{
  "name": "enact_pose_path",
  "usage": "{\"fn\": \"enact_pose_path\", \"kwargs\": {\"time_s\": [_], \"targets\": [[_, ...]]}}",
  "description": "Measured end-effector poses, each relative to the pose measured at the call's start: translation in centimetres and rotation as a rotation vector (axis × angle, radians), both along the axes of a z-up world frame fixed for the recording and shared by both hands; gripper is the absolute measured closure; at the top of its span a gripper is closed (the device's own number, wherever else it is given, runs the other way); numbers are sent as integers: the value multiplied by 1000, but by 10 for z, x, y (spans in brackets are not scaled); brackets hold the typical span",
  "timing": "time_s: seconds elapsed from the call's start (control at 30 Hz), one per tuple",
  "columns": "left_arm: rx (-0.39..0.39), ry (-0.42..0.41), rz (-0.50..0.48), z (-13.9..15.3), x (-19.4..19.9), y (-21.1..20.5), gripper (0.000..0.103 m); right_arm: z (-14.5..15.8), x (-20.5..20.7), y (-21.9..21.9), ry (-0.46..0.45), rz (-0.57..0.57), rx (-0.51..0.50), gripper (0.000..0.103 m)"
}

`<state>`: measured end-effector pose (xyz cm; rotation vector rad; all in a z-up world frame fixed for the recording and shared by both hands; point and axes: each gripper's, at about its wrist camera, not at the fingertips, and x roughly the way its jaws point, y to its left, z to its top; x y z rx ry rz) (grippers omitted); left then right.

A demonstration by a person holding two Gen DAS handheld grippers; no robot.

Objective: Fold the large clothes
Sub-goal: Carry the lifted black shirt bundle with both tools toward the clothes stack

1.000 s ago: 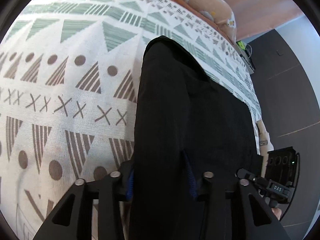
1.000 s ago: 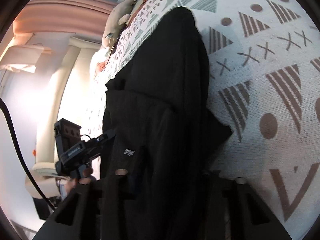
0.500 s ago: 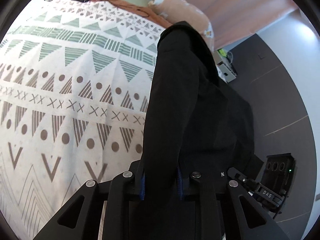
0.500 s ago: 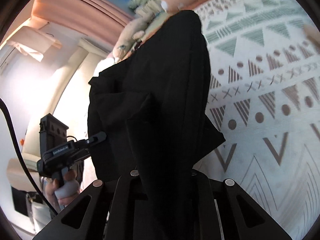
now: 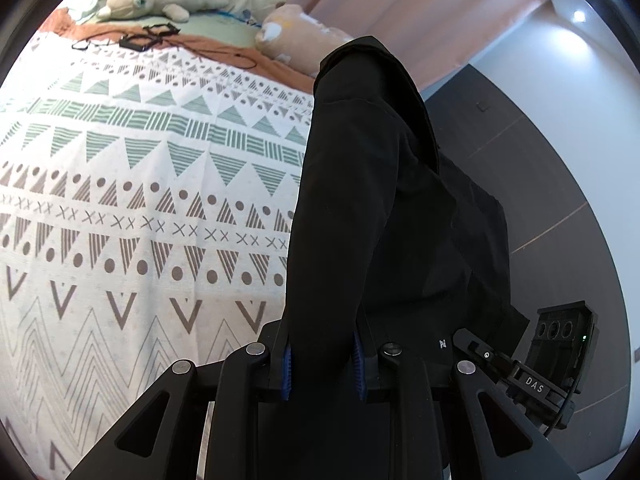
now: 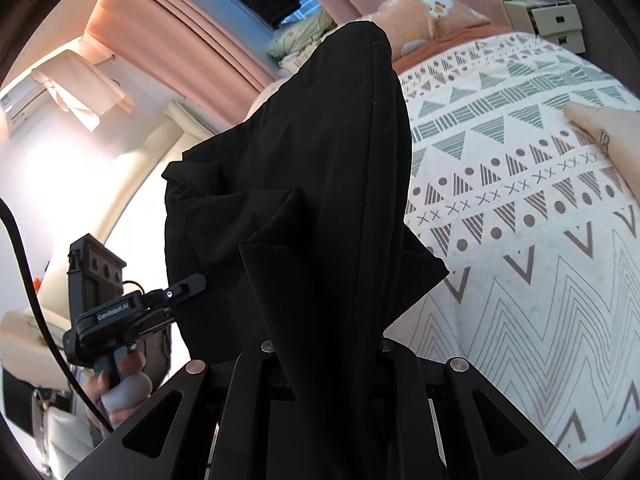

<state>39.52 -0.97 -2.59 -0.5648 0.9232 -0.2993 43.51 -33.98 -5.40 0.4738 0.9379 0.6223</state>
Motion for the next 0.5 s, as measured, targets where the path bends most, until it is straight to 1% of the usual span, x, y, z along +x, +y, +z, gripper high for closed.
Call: {"fn": "enact_pose_path", "kwargs": {"time_s": [0.17,0.5], "targets": [[1,-37,-7,26,-25,6,80,18,-20,5,-23,-11,-1,87],[-37,-89,-4,55,-69,24,80,62,-60,24,-99,15,-28,87]]}}
